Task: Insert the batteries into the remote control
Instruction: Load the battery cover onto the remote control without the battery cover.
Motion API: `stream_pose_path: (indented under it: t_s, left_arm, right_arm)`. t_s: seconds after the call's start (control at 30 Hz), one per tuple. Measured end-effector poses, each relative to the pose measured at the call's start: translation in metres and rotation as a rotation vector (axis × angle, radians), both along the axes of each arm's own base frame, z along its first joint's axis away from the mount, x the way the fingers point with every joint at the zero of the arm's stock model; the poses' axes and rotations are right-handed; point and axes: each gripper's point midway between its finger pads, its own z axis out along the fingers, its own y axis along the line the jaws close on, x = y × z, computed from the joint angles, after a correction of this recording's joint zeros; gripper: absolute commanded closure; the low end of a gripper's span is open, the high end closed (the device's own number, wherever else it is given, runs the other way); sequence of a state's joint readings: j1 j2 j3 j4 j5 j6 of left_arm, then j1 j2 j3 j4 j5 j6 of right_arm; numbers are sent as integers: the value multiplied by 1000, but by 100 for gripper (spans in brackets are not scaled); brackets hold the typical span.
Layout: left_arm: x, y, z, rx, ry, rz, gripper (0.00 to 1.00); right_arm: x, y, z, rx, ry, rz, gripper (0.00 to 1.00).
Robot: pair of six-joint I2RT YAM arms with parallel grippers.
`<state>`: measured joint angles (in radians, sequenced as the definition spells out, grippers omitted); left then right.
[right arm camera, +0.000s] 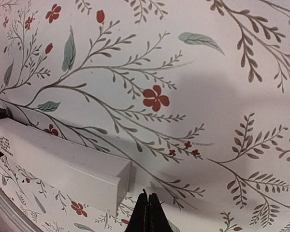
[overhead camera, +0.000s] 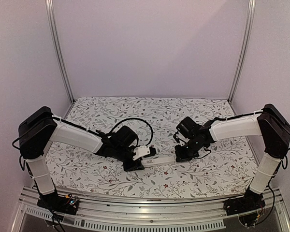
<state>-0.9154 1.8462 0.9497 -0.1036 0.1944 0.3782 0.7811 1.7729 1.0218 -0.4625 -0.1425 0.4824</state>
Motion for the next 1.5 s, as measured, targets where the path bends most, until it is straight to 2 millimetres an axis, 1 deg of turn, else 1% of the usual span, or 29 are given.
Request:
stream_pose_path:
  t_s: [0.13, 0.27, 0.47, 0.67, 0.73, 0.83, 0.87, 0.97, 1.1, 1.17, 1.2, 1.3, 1.37, 1.4, 1.43, 1.5]
  left_arm:
    - [0, 0, 0, 0, 0, 1, 66]
    - [0, 0, 0, 1, -1, 1, 67]
    - [-1, -1, 0, 2, -3, -2, 68]
    - [-1, -1, 0, 1, -4, -2, 71]
    - [-2, -1, 0, 1, -5, -4, 71]
    - [-1, -1, 0, 1, -5, -2, 72]
    - [-2, 0, 0, 6, -2, 0, 72]
    - [-2, 1, 0, 11, -2, 3, 73]
    - [-2, 1, 0, 12, -3, 3, 72]
    - [-1, 1, 0, 10, -6, 3, 69]
    - [-1, 0, 0, 9, -8, 3, 66]
    - [0, 0, 0, 14, -19, -3, 51]
    - [1, 1, 1, 15, -28, -1, 42]
    - [2, 1, 1, 18, -32, -1, 37]
    - [2, 2, 2, 22, -37, 1, 34]
    - [2, 5, 4, 34, -43, 4, 30]
  right_arm:
    - [-1, 1, 0, -3, -1, 0, 100]
    - [1, -2, 2, -21, -8, -7, 100]
    - [10, -7, 8, -65, -41, -26, 100]
    - [12, -14, 9, -118, -58, -36, 100]
    - [10, -8, 9, -124, -63, -21, 100]
    - [4, 17, 8, -114, -62, 25, 100]
    - [4, 20, 6, -132, -63, 30, 100]
    - [2, 20, -3, -164, -41, 32, 100]
    - [1, 18, -3, -169, -36, 29, 100]
    - [4, 16, -1, -163, -39, 19, 100]
    - [6, 13, 1, -155, -43, 11, 100]
    - [12, 0, 12, -142, -62, -13, 99]
    - [20, -11, 22, -137, -88, -28, 91]
    - [24, -17, 28, -139, -108, -30, 84]
    - [28, -20, 33, -141, -124, -30, 78]
    - [34, -26, 43, -148, -167, -10, 69]
